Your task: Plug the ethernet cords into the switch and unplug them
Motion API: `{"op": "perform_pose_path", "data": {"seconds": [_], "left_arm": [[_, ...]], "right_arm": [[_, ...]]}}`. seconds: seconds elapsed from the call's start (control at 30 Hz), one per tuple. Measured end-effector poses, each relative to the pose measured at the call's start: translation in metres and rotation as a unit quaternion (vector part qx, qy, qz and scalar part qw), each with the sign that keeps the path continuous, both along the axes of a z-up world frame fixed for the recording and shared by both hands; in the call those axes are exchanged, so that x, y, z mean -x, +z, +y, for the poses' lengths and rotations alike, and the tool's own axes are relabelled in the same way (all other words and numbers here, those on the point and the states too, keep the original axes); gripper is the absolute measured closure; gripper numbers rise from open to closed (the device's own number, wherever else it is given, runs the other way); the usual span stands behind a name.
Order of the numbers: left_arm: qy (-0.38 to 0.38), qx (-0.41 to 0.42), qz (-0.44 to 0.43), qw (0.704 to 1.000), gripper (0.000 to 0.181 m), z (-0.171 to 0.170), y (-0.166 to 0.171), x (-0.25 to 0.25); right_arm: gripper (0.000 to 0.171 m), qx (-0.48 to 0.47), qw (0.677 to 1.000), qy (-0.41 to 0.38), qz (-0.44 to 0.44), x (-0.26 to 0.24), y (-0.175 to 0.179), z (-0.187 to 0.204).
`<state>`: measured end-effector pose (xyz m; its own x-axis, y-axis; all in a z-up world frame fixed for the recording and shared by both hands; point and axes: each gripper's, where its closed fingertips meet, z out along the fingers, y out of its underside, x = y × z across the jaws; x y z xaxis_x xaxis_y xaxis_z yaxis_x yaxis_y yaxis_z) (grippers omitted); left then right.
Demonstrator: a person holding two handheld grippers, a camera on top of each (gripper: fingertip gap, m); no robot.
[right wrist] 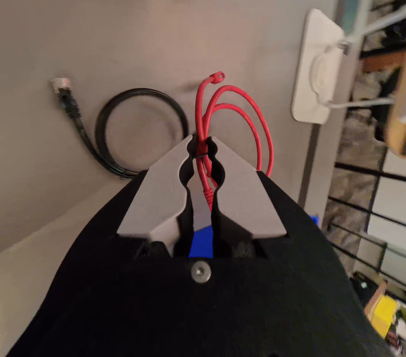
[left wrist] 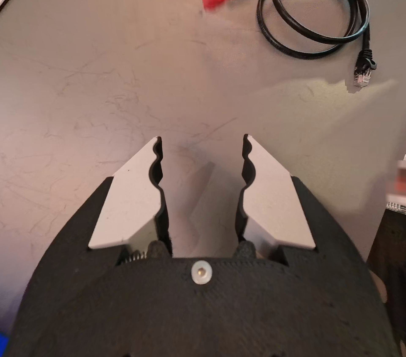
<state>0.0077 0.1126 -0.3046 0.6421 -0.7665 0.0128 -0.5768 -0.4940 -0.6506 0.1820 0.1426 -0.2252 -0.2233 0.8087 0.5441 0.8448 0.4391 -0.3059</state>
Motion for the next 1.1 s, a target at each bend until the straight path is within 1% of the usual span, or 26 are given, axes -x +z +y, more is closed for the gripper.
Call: {"op": "perform_pose_path", "data": {"seconds": [0.1, 0.17, 0.2, 0.27, 0.37, 0.5, 0.6, 0.67, 0.7, 0.77, 0.87, 0.9, 0.93, 0.97, 1.0, 1.07, 1.1], "left_arm": [[0.002, 0.000, -0.002, 1.000, 0.111, 0.001, 0.001, 0.001], [0.003, 0.001, -0.003, 1.000, 0.111, 0.001, 0.000, 0.002], [0.003, 0.002, -0.003, 1.000, 0.111, 0.001, -0.001, 0.001], [0.001, 0.004, -0.002, 1.000, 0.111, 0.001, -0.002, 0.000], [-0.003, 0.006, 0.001, 1.000, 0.111, 0.000, -0.004, -0.002], [-0.002, 0.006, 0.001, 1.000, 0.111, 0.000, -0.005, -0.003], [-0.001, 0.009, 0.001, 1.000, 0.111, -0.001, -0.006, -0.003], [-0.002, 0.010, 0.003, 1.000, 0.111, -0.001, -0.007, -0.004], [-0.003, 0.011, 0.003, 1.000, 0.111, -0.001, -0.008, -0.005], [-0.003, 0.012, 0.006, 1.000, 0.111, -0.002, -0.009, -0.005], [-0.003, 0.015, 0.006, 1.000, 0.111, -0.002, -0.011, -0.006], [-0.002, 0.016, 0.007, 1.000, 0.111, -0.002, -0.012, -0.006], [-0.002, 0.016, 0.008, 1.000, 0.111, -0.002, -0.013, -0.006], [-0.002, 0.016, 0.008, 1.000, 0.111, -0.002, -0.013, -0.006], [-0.002, 0.016, 0.008, 1.000, 0.111, -0.002, -0.013, -0.006], [-0.002, 0.016, 0.009, 1.000, 0.111, -0.002, -0.013, -0.005], [-0.001, 0.017, 0.008, 1.000, 0.111, -0.001, -0.014, -0.005]], "right_arm": [[0.164, -0.044, 0.994, -0.073, 0.070, -0.023, 0.048, 0.027], [0.164, -0.082, 0.982, -0.132, 0.106, -0.051, 0.077, 0.048], [0.164, -0.101, 0.974, -0.166, 0.114, -0.068, 0.087, 0.059], [0.164, -0.129, 0.956, -0.233, 0.120, -0.106, 0.096, 0.077], [0.164, -0.146, 0.935, -0.305, 0.112, -0.156, 0.081, 0.093], [0.164, -0.120, 0.920, -0.358, 0.102, -0.204, 0.028, 0.105], [0.165, -0.073, 0.916, -0.379, 0.104, -0.222, -0.016, 0.109], [0.163, -0.019, 0.919, -0.385, 0.083, -0.227, -0.047, 0.106], [0.163, -0.003, 0.918, -0.389, 0.070, -0.230, -0.058, 0.105], [0.163, 0.002, 0.920, -0.388, 0.057, -0.233, -0.063, 0.106], [0.162, 0.035, 0.923, -0.382, 0.046, -0.231, -0.059, 0.102], [0.158, 0.042, 0.924, -0.376, 0.049, -0.229, -0.055, 0.100], [0.153, 0.051, 0.923, -0.378, 0.053, -0.229, -0.049, 0.098], [0.139, 0.053, 0.921, -0.383, 0.056, -0.229, -0.041, 0.097], [0.131, 0.043, 0.921, -0.383, 0.062, -0.227, -0.029, 0.095], [0.130, 0.019, 0.935, -0.343, 0.081, -0.205, -0.001, 0.081], [0.129, 0.018, 0.949, -0.301, 0.089, -0.183, 0.011, 0.066]]}}
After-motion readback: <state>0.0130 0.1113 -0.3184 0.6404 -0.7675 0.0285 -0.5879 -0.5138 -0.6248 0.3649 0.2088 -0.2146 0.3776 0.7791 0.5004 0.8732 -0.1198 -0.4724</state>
